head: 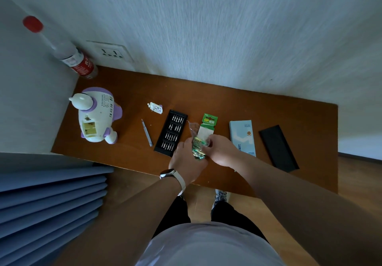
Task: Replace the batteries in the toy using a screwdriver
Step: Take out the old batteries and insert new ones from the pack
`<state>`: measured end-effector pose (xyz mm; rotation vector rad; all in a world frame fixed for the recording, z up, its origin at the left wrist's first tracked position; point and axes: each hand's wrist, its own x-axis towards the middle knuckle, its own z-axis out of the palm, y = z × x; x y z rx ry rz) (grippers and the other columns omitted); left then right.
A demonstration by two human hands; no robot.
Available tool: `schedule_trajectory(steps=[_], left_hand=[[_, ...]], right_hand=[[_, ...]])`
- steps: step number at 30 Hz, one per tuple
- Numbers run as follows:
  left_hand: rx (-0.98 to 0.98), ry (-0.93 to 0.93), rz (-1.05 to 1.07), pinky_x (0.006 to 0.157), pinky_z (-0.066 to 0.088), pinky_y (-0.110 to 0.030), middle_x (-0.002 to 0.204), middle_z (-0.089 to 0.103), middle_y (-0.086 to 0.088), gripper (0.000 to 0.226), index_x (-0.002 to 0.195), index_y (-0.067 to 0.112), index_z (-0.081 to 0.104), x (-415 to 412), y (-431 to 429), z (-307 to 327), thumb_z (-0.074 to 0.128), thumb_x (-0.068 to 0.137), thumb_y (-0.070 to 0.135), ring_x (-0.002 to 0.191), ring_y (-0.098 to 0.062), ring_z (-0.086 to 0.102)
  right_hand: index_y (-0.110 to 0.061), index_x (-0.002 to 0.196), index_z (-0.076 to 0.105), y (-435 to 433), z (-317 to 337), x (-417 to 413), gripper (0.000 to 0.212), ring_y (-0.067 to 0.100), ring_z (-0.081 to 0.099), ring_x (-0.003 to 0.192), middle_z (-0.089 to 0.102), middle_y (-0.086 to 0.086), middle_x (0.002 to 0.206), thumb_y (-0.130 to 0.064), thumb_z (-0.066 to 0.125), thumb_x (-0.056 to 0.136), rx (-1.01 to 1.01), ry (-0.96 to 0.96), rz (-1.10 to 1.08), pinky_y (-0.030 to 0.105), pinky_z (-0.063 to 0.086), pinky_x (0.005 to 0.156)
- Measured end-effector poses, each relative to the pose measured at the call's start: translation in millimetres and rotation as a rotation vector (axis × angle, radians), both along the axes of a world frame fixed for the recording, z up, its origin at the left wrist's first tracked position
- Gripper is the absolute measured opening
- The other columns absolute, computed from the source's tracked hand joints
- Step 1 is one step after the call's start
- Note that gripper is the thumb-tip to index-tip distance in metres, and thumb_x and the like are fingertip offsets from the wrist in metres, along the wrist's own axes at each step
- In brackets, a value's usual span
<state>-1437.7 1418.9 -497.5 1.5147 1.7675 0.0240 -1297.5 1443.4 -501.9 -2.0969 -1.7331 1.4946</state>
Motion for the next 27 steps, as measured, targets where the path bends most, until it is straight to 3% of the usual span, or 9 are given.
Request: schedule_trajectory(steps=[3,7,10,13,16,24,27], left_hand=[[0.003,0.013,-0.006,0.09,0.053,-0.045,0.121,0.051,-0.003,0.073,0.139,0.026,0.042,0,1,-1,0.07,0.073,0.042,0.109,-0.025,0.057],[0.015,0.064,-0.03,0.091,0.053,-0.044,0.126,0.05,-0.004,0.075,0.141,0.024,0.04,3,1,-2,0.069,0.075,0.045,0.112,-0.026,0.055],[0.014,0.094,-0.042,0.09,0.052,-0.042,0.128,0.048,-0.004,0.076,0.142,0.023,0.037,4,1,-2,0.068,0.076,0.045,0.115,-0.026,0.053],[0.015,0.113,-0.036,0.087,0.052,-0.04,0.129,0.047,-0.004,0.075,0.142,0.023,0.037,5,4,-1,0.068,0.077,0.043,0.116,-0.025,0.053],[0.003,0.116,-0.024,0.086,0.053,-0.041,0.128,0.046,-0.004,0.073,0.141,0.023,0.037,7,7,1,0.068,0.078,0.041,0.115,-0.025,0.053],[0.017,0.056,0.062,0.094,0.052,-0.044,0.132,0.046,-0.005,0.073,0.144,0.02,0.037,12,15,20,0.07,0.081,0.04,0.12,-0.026,0.052],[0.131,-0.067,0.108,0.09,0.052,-0.038,0.122,0.05,-0.002,0.057,0.134,0.021,0.048,15,10,36,0.067,0.085,0.041,0.108,-0.019,0.053]], right_hand=[[-0.013,0.098,0.064,-1,2,2,0.022,0.014,0.057,0.068,0.063,0.002,0.08,-0.034,0.057,0.095,-0.02,0.03,0.039,0.028,0.04,0.055],[-0.018,0.099,0.066,-6,4,4,0.02,0.014,0.062,0.075,0.067,-0.003,0.085,-0.033,0.055,0.095,0.024,0.064,0.039,0.036,0.05,0.065],[-0.019,0.1,0.068,-10,8,7,0.02,0.012,0.06,0.073,0.064,-0.008,0.082,-0.033,0.054,0.096,0.047,0.086,0.029,0.03,0.044,0.061],[-0.012,0.088,0.066,-13,10,14,0.025,0.02,0.06,0.067,0.064,0.003,0.074,-0.033,0.054,0.096,0.074,0.052,0.023,0.031,0.037,0.054],[-0.009,0.085,0.064,-17,15,25,0.026,0.025,0.061,0.068,0.064,0.008,0.072,-0.031,0.056,0.095,0.081,0.028,-0.006,0.034,0.041,0.055],[-0.025,0.093,0.062,-27,60,48,0.013,0.014,0.062,0.07,0.064,-0.004,0.074,-0.036,0.056,0.096,0.12,0.079,-0.136,0.034,0.049,0.06],[-0.031,0.086,0.058,-32,83,53,0.011,0.017,0.065,0.074,0.066,-0.003,0.075,-0.035,0.056,0.097,0.155,0.111,-0.174,0.034,0.052,0.065]])
